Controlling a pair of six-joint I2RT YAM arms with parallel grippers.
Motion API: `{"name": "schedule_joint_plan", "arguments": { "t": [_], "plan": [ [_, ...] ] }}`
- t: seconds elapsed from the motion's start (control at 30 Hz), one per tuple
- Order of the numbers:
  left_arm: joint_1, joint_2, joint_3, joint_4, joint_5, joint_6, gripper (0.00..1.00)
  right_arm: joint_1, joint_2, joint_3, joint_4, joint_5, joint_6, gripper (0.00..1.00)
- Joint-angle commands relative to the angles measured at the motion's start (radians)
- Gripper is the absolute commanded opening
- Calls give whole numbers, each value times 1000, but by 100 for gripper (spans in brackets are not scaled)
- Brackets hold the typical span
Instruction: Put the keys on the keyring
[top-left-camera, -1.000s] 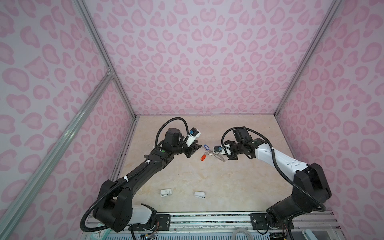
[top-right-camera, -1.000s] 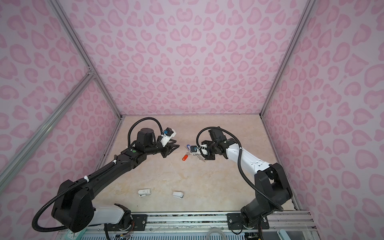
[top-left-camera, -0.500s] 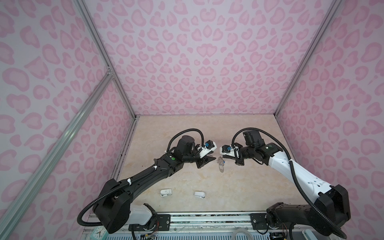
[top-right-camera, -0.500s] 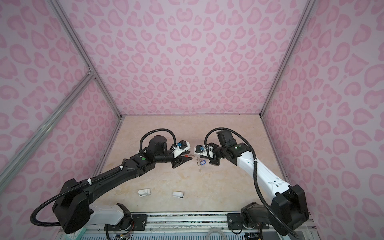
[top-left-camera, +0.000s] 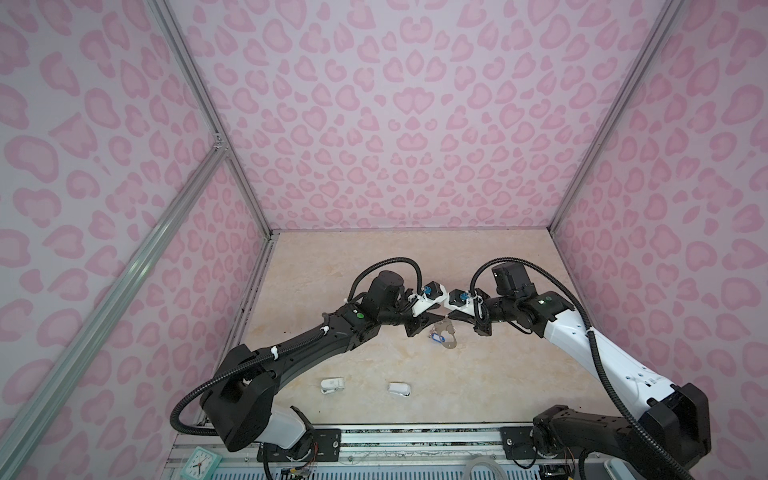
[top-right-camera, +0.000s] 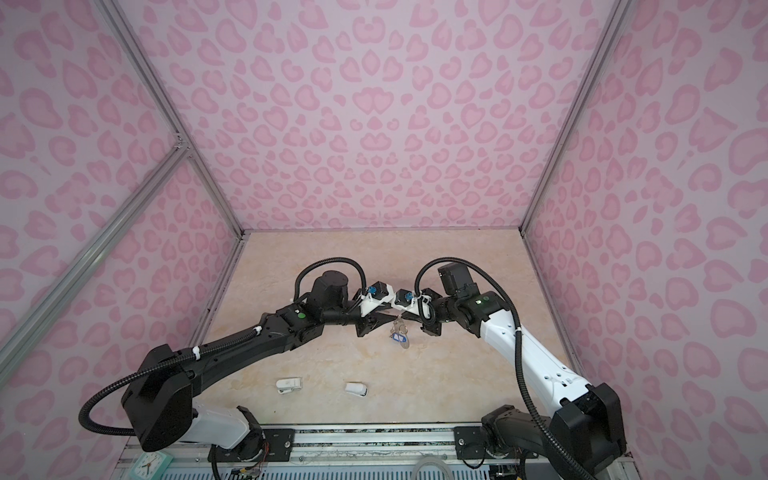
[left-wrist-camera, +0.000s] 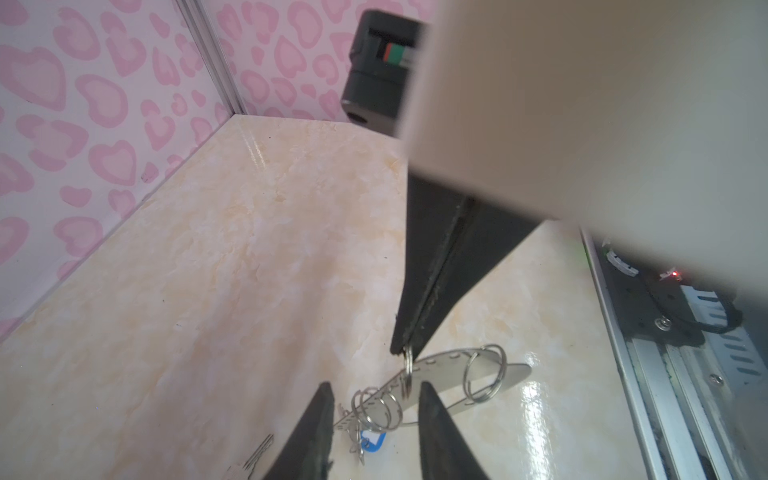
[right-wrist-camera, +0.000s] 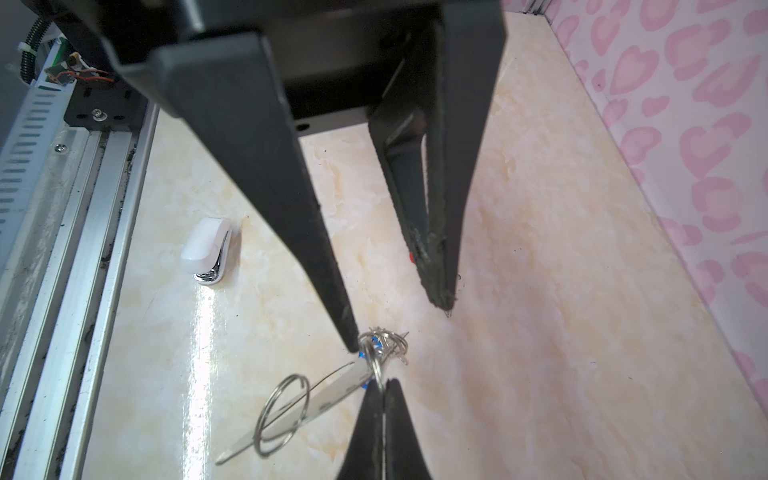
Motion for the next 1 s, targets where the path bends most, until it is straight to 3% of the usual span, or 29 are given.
{"name": "schedule_joint_plan", "arguments": {
  "t": [0.0, 0.13, 0.4, 0.63, 0.87, 0.97],
  "plan": [
    [-7, 14, 16, 26, -3, 2, 29, 4, -6, -9, 31, -50, 17, 0],
    [-9, 12, 3, 39, 5, -9, 28, 2, -20, -18, 61, -52, 55, 0],
    [-9, -56, -117, 237, 9, -44, 28, -30, -37, -58, 112, -128, 125, 0],
    [-9, -58, -126, 258, 28, -41, 26, -31, -49, -63, 116, -141, 138, 0],
    [-14, -48, -119, 249, 40, -42, 20, -29, -54, -67, 135, -151, 150, 0],
    [-14, -39, -109, 248, 50, -47, 12, -29, -55, -71, 143, -150, 151, 0]
  ]
}}
